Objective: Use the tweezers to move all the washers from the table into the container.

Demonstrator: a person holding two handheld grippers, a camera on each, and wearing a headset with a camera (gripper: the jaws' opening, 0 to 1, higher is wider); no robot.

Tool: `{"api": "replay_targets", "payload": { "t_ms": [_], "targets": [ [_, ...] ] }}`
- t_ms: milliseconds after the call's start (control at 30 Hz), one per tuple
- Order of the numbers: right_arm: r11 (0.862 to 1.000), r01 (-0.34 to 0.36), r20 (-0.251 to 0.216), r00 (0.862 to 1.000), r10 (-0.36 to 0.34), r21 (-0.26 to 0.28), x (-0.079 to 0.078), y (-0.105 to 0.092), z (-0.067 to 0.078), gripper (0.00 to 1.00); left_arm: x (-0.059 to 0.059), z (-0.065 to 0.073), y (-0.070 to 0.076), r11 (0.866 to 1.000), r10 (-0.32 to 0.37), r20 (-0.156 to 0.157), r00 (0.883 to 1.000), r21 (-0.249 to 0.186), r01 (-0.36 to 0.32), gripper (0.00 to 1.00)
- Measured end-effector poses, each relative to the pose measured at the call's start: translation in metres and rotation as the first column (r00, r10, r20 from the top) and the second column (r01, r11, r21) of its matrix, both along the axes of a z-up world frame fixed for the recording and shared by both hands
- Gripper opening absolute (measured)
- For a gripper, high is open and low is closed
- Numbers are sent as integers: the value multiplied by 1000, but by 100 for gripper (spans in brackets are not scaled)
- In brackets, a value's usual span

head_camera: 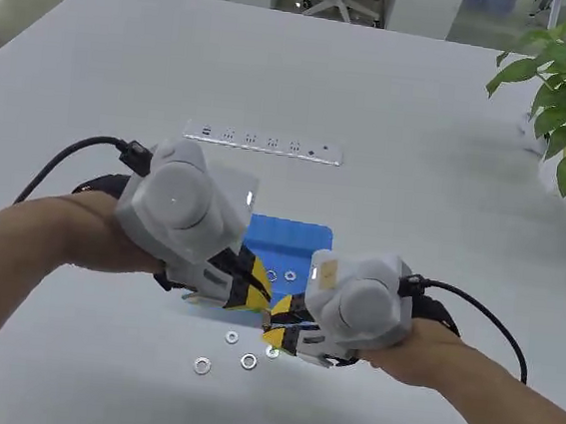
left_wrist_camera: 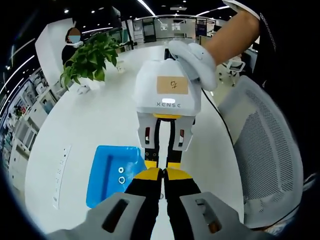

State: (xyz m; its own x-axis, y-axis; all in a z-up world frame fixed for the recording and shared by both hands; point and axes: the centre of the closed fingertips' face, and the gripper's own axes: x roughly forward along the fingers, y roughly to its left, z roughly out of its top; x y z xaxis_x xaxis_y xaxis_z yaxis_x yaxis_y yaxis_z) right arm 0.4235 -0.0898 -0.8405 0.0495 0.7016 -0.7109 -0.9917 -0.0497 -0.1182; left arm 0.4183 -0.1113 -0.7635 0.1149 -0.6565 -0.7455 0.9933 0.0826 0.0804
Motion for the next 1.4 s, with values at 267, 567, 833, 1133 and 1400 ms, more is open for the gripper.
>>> {"api": "replay_targets", "payload": {
  "t_ms": [267,567,833,1133,1400],
  "targets": [
    [1000,-8,-25,1000,9,5,-11,6,-9,12,-9,-9,5,1000,7,-22,1000,11,-7,6],
    [1000,-19,-49,999,19,4,-21,11,-17,12,-16,-17,8,1000,11,-41,999,21,-10,6],
    [1000,-20,-64,998,20,4,-27,14,-24,12,-21,-23,10,1000,12,-54,998,26,-10,6],
    [1000,-24,-64,998,24,2,-27,15,-28,12,-21,-27,10,1000,15,-56,998,21,-14,6],
    [1000,-18,-69,997,18,3,-26,14,-30,12,-20,-29,11,1000,19,-63,998,20,-18,6]
  ]
}}
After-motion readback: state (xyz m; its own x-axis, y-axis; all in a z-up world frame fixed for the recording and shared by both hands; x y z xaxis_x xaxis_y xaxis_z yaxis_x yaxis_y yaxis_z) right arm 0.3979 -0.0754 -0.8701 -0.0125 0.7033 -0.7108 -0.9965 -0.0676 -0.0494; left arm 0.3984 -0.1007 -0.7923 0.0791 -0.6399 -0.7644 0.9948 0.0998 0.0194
